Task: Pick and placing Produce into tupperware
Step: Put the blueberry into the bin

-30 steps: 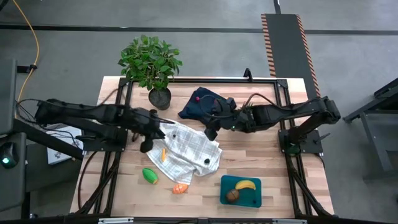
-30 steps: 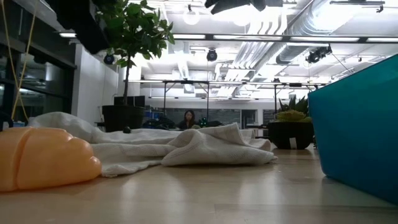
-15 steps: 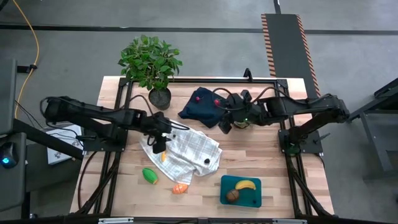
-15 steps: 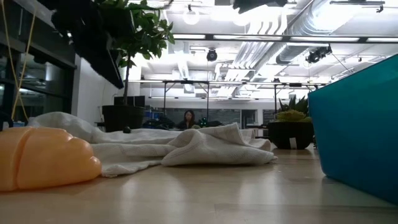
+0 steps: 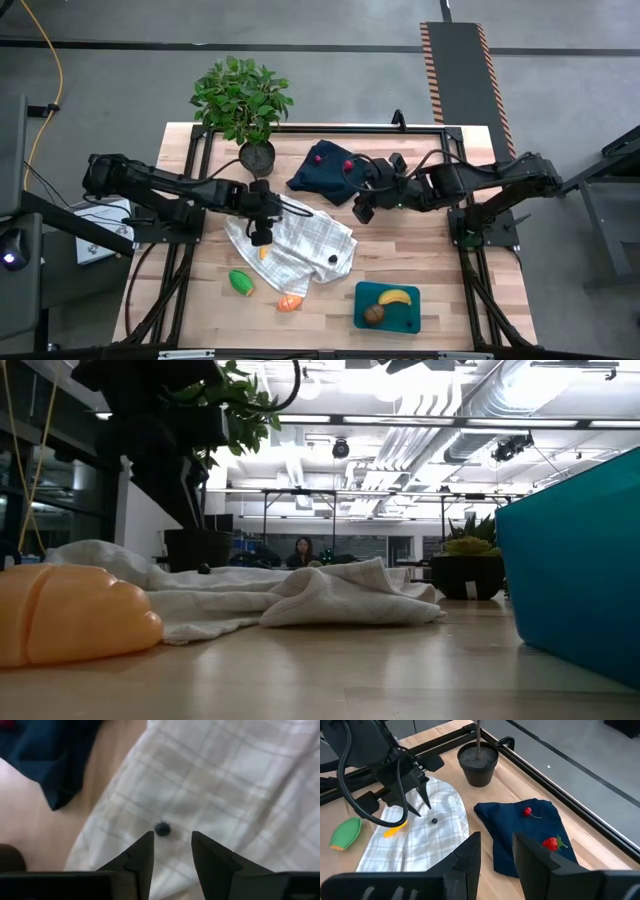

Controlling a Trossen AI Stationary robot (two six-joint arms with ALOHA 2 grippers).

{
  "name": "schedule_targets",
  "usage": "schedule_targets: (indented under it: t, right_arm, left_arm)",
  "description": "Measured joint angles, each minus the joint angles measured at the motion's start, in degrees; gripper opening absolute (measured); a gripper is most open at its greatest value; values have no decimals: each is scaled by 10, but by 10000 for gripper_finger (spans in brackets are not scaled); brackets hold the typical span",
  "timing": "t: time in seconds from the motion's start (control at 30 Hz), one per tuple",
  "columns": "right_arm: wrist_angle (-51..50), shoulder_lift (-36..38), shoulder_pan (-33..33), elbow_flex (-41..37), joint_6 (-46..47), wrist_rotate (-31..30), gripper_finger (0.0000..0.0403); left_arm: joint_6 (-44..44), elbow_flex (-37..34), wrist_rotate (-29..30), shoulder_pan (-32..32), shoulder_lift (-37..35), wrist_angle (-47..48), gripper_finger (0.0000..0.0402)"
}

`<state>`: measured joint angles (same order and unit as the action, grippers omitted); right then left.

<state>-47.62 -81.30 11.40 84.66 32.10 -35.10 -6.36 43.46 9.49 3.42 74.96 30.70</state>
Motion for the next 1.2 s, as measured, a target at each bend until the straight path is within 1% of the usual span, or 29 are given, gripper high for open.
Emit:
schedule_targets:
  t: [0.07, 0.13, 0.3, 0.4, 0.57, 0.8, 1.07, 1.2]
  right_arm:
    - [0, 0, 3, 0, 0, -3, 103]
    - [-1, 0, 3, 0, 0, -4, 103]
    - [-2, 0, 3, 0, 3, -5, 103]
    - [-2, 0, 4, 0, 5, -5, 103]
    - [-2, 0, 7, 0, 6, -5, 103]
    - [-3, 0, 7, 0, 13, -12, 103]
    - [-3, 0, 6, 0, 15, -12, 103]
    - [-3, 0, 6, 0, 15, -17, 103]
  left_arm:
    - [1, 0, 13, 2, 0, -3, 116]
    - [1, 0, 12, 15, 0, -4, 116]
    - [1, -24, -16, 53, 0, -16, 121]
    - [3, -41, -51, 68, -1, -25, 122]
    - [24, -58, -76, 71, -1, -51, 118]
    - [89, -59, -75, 71, -1, -83, 120]
    - [143, -59, -73, 71, -1, -85, 120]
    - [160, -59, -78, 71, -1, -104, 120]
